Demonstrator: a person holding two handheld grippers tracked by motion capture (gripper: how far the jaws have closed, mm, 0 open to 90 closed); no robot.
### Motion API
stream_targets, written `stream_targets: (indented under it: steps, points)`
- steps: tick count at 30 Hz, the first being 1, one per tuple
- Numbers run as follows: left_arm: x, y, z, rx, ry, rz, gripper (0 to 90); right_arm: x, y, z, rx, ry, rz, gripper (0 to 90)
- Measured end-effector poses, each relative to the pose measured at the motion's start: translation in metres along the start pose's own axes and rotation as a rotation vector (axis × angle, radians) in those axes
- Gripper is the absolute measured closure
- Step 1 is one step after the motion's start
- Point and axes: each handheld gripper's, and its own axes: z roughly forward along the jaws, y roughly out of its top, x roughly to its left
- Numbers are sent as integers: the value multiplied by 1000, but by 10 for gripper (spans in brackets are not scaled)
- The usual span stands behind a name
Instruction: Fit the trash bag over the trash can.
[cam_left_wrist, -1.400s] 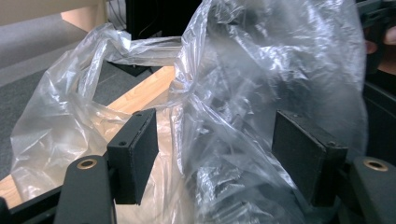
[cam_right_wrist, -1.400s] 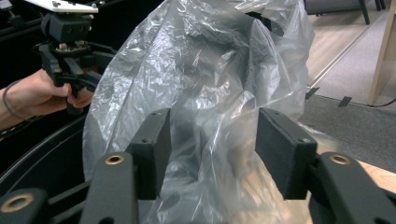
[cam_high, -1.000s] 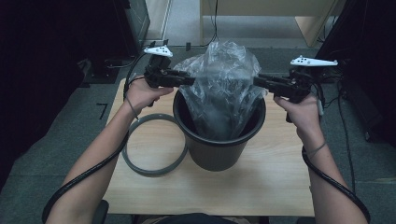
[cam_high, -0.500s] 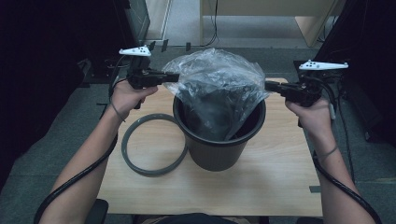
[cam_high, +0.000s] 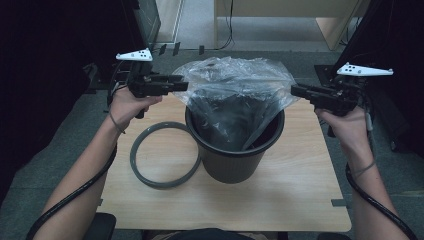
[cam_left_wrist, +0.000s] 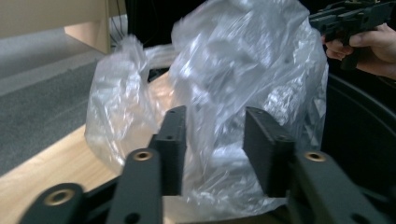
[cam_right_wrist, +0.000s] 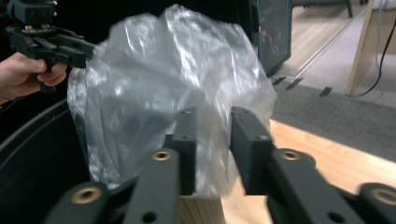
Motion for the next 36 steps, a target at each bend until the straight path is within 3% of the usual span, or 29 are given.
stream_targets:
  steps: [6, 10, 15, 17, 19, 23, 26, 36]
  points:
    - [0, 14, 8, 2, 3, 27, 435, 2, 8, 4, -7, 0, -19, 566]
    - [-1, 24, 23, 2, 3, 56, 375, 2, 17, 11, -13, 15, -13, 481]
    - [-2, 21, 45, 56, 5, 66, 374, 4, 21, 31, 13, 29, -27, 454]
    - [-3, 18, 49, 77, 17, 75, 428, 6, 20, 37, 26, 25, -36, 454]
    - [-5, 16, 51, 97, 21, 78, 537, 6, 18, 43, 43, 18, -44, 513]
    - [-8, 11, 49, 135, 22, 79, 761, 10, 12, 47, 87, 14, -56, 787]
    - [-11, 9, 44, 125, -1, 78, 842, 12, 9, 43, 94, 31, -50, 893]
    - [-28, -2, 25, 116, -50, 97, 873, 28, -3, 29, 90, 92, -69, 900]
